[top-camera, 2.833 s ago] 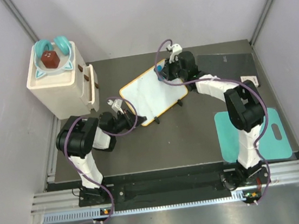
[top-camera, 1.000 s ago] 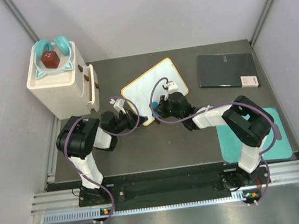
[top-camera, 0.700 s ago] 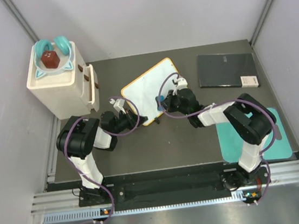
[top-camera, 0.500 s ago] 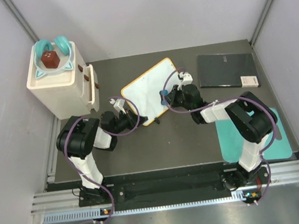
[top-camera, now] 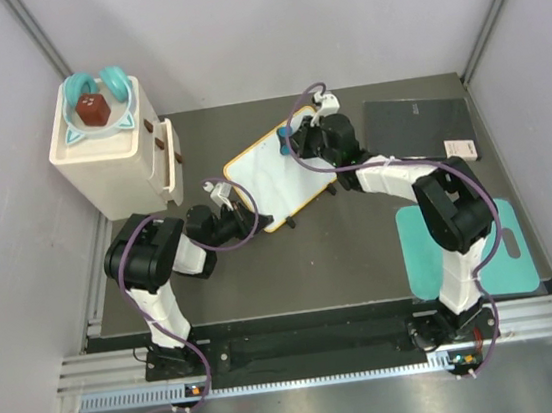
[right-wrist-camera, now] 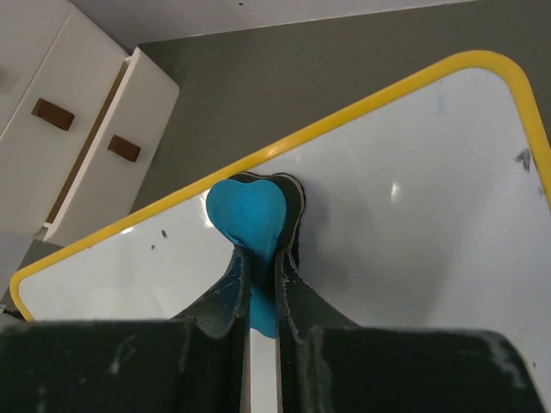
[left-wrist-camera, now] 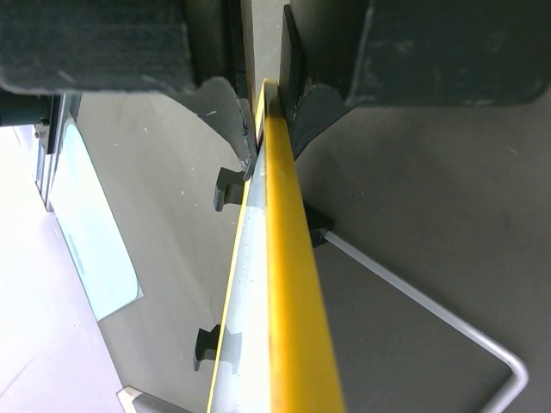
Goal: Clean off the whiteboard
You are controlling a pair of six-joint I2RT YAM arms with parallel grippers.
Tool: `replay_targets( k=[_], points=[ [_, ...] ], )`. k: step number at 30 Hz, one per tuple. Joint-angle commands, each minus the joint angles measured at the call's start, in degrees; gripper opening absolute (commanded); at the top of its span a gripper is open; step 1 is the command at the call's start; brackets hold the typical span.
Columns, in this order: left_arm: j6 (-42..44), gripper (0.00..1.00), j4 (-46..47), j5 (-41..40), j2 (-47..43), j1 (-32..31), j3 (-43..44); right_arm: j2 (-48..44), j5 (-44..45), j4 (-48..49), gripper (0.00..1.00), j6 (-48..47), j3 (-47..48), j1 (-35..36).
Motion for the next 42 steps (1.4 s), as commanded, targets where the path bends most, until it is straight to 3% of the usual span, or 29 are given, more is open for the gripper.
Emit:
replay_targets(
  k=[1,16,27,31,42],
  points=[
    [5.6,0.00,-11.5,0.4,1.4,-1.5,-2.0,1.1,-2.0,-1.8,0.00,-0.8,5.0,-0.3],
    [5.7,0.00,-11.2,0.4,1.0,-1.8,-2.4,5.4,2.6,1.7,0.00,-6.1,11.3,6.6],
    [5.8,0.00,-11.2,0.5,1.0,-1.9,-2.5,5.8,5.2,3.3,0.00,-6.0,10.0,9.0],
    [5.8,0.00,-11.2,0.4,0.6,-1.9,-2.7,4.9,8.2,2.5,0.00,-7.0,10.0,7.7],
    [5.8,0.00,-10.8,0.5,0.8,-2.1,-2.8,0.1,6.2,3.6,0.00,-3.4,3.1,-5.0]
  ],
)
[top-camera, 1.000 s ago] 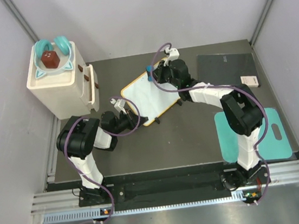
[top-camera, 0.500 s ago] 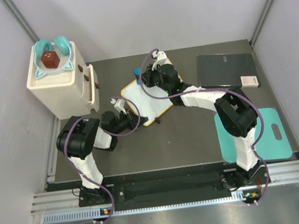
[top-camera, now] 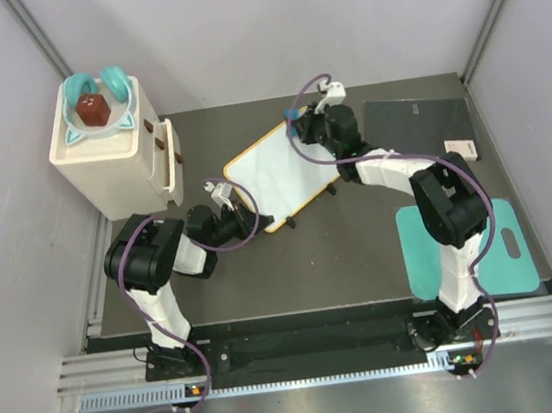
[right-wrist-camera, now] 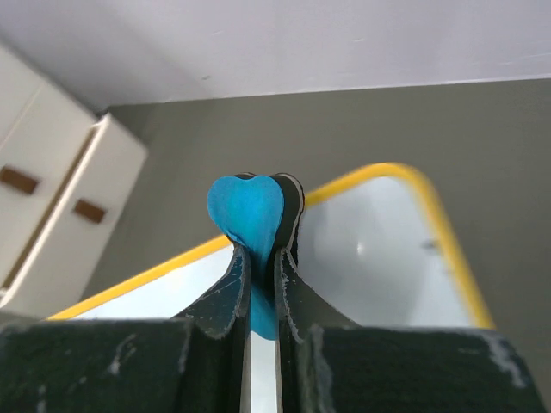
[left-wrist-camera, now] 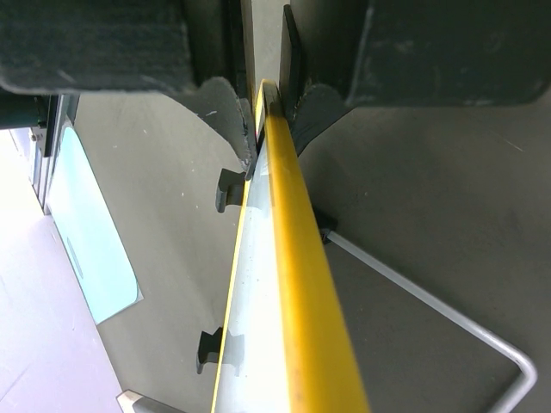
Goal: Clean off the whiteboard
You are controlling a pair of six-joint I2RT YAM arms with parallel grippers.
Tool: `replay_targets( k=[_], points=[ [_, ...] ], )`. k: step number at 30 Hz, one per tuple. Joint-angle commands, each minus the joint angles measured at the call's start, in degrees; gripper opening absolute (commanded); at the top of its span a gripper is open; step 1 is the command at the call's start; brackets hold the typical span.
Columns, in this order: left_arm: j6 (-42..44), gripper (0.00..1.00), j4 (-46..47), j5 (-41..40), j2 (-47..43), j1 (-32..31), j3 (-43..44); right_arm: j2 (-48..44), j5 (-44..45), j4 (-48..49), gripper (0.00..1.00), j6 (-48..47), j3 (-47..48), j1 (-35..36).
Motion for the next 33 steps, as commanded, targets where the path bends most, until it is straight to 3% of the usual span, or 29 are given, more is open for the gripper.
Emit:
replay_targets(
  k=[1,10,18,30,32,33],
  points=[
    [5.2,0.00,-10.5,0.5,1.0,-1.9,-2.7,-3.7,1.5,0.9,0.00,0.4,-3.6,-4.8],
    [5.2,0.00,-10.6,0.4,0.7,-1.9,-2.9,-15.3,3.7,4.6,0.00,-0.1,-19.5,-6.3],
    [5.3,0.00,-10.6,0.2,0.8,-2.0,-2.9,-24.1,5.8,-0.4,0.00,-1.3,-29.6,-6.4],
    [4.9,0.00,-9.1,0.3,0.7,-2.0,-3.5,-33.2,-9.3,-14.1,0.00,7.7,-41.5,-4.5],
    [4.7,0.00,-8.9,0.4,0.6,-2.0,-3.7,-33.5,-10.4,-14.9,0.05,9.0,-43.3,-3.8],
    [4.7,0.00,-8.6,0.4,0.5,-2.0,-3.8,-33.8,-10.8,-14.9,0.15,9.4,-43.9,-3.0]
  ],
)
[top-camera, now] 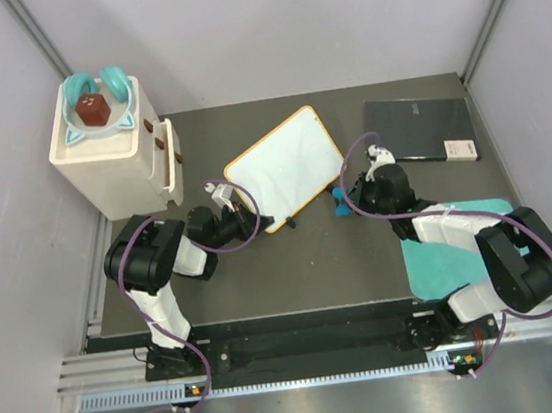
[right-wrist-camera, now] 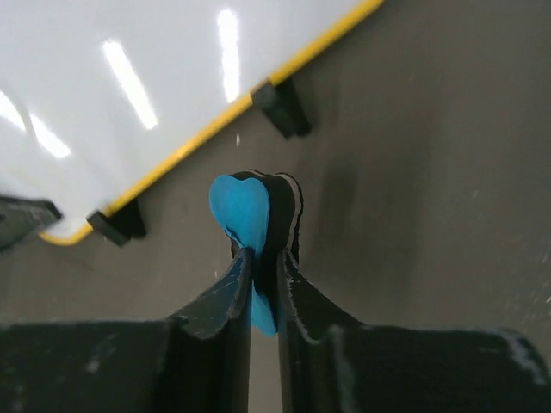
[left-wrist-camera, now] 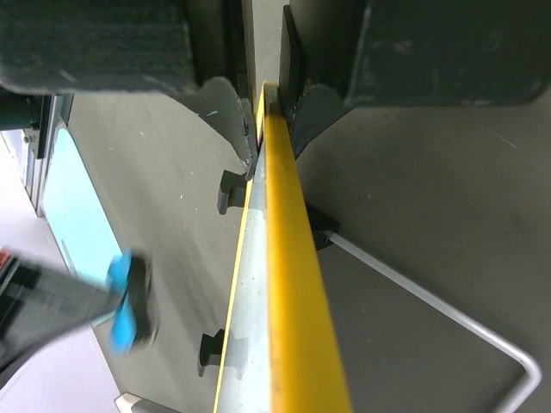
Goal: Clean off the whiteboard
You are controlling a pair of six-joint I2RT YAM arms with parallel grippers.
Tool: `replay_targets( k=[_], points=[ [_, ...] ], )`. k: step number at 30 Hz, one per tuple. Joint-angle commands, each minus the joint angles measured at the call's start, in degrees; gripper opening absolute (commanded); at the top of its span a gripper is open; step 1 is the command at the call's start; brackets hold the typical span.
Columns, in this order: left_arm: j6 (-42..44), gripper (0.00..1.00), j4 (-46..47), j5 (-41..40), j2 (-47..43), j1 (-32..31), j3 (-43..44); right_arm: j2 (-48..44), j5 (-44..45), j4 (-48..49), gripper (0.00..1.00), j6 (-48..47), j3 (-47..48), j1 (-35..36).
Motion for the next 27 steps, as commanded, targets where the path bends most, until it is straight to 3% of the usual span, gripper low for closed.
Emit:
replay_targets(
  k=[1,2,3,6,9,11,17,20,27],
  points=[
    [3.9,0.00,-9.2,1.1,0.6,-1.4,-3.0,-2.4,-5.6,-2.7,0.20,4.1,-3.3,2.4],
    [3.9,0.00,-9.1,1.1,0.5,-1.5,-3.1,-2.6,-5.7,-2.6,0.27,4.8,-3.8,3.0],
    [3.9,0.00,-9.2,1.0,0.4,-1.4,-3.2,-2.7,-5.8,-2.6,0.45,5.0,-4.2,3.7],
    [3.9,0.00,-9.2,1.2,0.1,-1.4,-3.3,-2.8,-5.3,-2.6,0.72,5.9,-5.2,4.9],
    [3.9,0.00,-9.1,1.1,-0.7,-1.4,-3.8,-3.1,-3.7,-2.7,0.84,6.0,-5.3,5.2],
    [4.0,0.02,-9.2,1.0,-1.5,-1.4,-4.1,-3.9,-1.2,-3.3,0.85,5.1,-4.8,5.2],
    [4.9,0.24,-11.5,0.0,-3.8,-1.4,-4.2,-3.5,6.1,-3.7,0.85,2.4,-1.5,4.8],
    [5.3,0.34,-12.5,-0.4,-5.1,-1.4,-4.0,-1.2,7.2,-3.2,0.78,1.5,1.2,3.8],
    [4.7,0.41,-13.1,0.6,-6.7,-1.4,-2.6,4.9,7.1,0.0,0.78,0.9,5.5,1.7]
  ],
)
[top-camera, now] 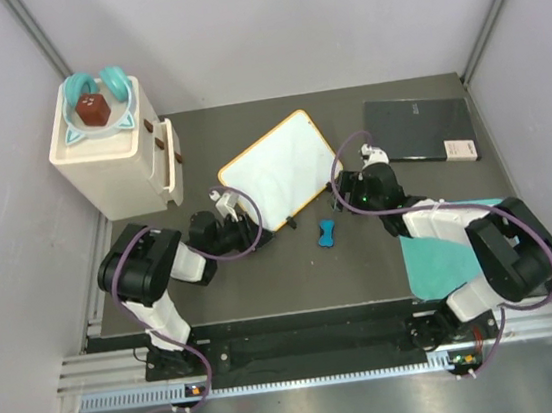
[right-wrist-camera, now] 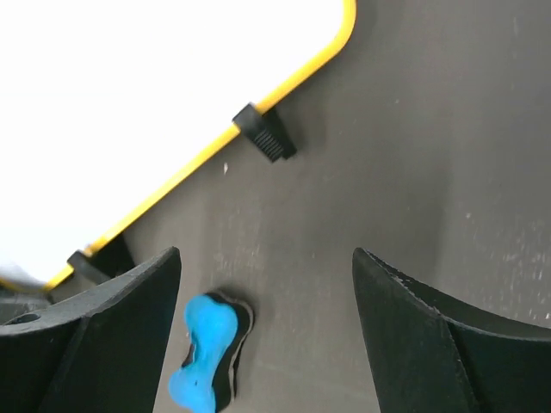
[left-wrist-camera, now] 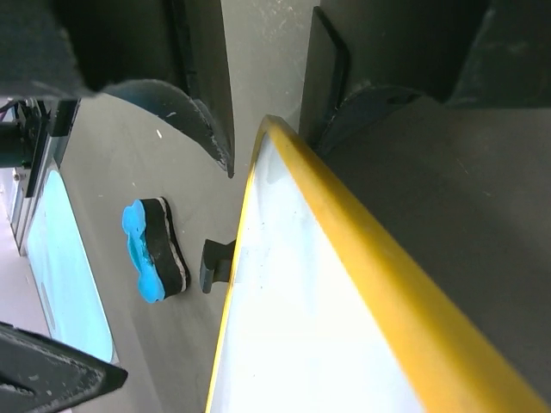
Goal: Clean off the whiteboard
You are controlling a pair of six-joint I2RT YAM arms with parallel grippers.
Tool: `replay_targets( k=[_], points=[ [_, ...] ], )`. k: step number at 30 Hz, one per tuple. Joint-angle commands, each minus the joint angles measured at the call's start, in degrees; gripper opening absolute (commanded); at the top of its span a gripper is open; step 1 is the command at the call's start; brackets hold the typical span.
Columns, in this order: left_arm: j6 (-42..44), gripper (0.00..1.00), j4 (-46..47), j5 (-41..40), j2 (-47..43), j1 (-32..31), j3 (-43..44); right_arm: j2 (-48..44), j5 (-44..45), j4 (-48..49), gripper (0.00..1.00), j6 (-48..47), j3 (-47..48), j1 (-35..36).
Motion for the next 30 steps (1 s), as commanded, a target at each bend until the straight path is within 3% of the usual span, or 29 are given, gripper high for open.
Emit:
replay_targets(
  k=[1,4,12,22,25,27,30],
  points=[
    [0.9,0.41,-3.4,0.9,-2.0,-0.2,0.2,3.0,1.3,3.8,0.78,-1.4,4.1,-1.5],
    [0.2,0.42,-2.9,0.6,-3.7,-0.2,-1.0,5.8,1.3,3.9,0.76,-2.3,6.7,-2.0],
    [-4.6,0.43,-0.2,-3.6,-9.1,-0.9,-6.7,14.0,-0.7,7.3,0.53,-2.0,11.7,-2.4],
    [-6.1,0.38,1.3,-6.1,-10.3,-4.9,-8.9,17.9,0.9,8.9,0.45,-1.0,12.6,-2.8],
    [-7.3,0.32,2.9,-8.2,-9.4,-7.7,-8.8,17.9,1.3,10.2,0.40,-1.1,12.4,-2.8],
    [-8.6,0.17,3.4,-10.4,-8.2,-9.5,-8.2,18.1,1.3,11.7,0.40,-1.4,12.2,-2.8],
    [-10.6,0.03,4.4,-13.7,-5.9,-11.0,-7.7,18.9,0.4,12.2,0.40,-2.3,12.9,-2.9]
  ],
)
